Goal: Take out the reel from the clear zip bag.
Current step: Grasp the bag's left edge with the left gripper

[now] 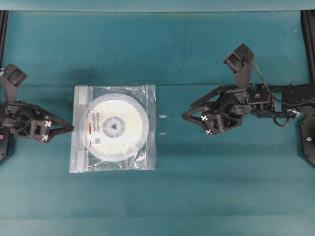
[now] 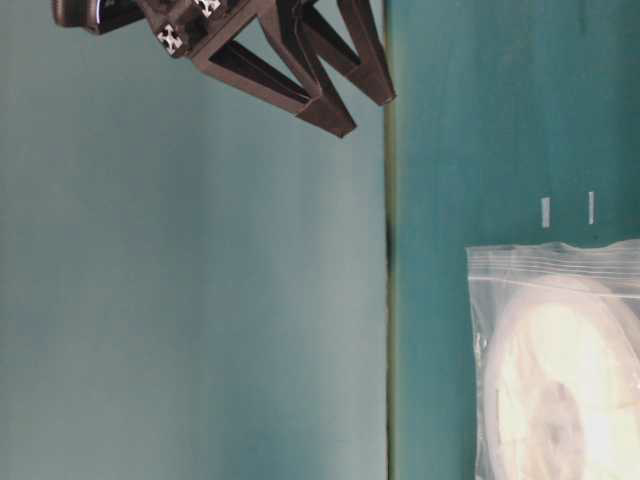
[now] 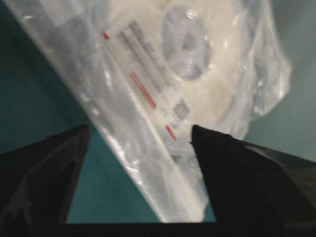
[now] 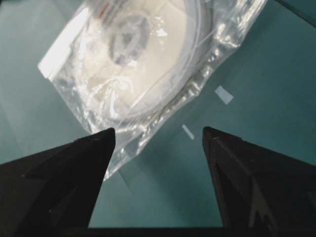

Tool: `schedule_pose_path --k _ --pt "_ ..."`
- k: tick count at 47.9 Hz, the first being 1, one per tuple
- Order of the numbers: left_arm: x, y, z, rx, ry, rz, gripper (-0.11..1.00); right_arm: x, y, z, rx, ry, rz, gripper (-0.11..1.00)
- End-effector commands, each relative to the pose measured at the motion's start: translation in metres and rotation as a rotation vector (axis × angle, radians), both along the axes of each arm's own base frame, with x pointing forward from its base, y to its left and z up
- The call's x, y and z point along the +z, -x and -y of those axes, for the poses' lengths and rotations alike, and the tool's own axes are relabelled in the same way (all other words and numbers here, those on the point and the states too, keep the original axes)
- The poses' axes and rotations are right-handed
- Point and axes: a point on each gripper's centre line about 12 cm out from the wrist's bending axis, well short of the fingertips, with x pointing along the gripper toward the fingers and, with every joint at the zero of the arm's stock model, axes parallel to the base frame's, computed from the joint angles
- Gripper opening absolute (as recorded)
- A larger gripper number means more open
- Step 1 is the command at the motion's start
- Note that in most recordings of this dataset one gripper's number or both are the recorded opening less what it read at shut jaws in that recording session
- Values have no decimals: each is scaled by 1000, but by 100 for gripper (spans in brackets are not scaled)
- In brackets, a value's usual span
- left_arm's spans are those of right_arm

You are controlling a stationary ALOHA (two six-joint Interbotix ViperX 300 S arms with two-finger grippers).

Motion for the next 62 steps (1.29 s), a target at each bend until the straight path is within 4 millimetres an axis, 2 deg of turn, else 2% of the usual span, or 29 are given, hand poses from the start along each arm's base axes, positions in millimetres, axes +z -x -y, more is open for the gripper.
schedule_pose_path --k 1,15,30,39,41,44,52,55,58,62 --pt "-4 2 0 22 25 34 91 7 -4 0 -6 -6 24 85" --pt "-22 -6 -1 24 36 -31 91 7 -4 0 -7 -8 23 86" --pt "-38 -26 -4 24 37 -26 90 7 -4 0 -7 -8 23 86" --pt "-38 -34 -5 23 34 -13 86 6 -3 -1 -9 -19 12 86" --pt "-38 -34 -5 22 33 -13 83 4 -2 -1 -11 -26 0 86" --pt "-38 -33 -5 20 31 -15 70 1 -1 -1 -12 -33 -22 86" --pt "-34 -37 -5 7 10 0 26 -9 1 -2 -24 -64 -83 86" --pt "-34 -38 -6 2 2 -6 14 -13 1 -2 -31 -78 -102 86" --pt "-35 -39 -6 -1 1 -20 7 -17 -1 -2 -42 -92 -111 86" --pt "-36 -39 -6 -2 2 -34 5 -21 -4 -2 -50 -105 -122 85"
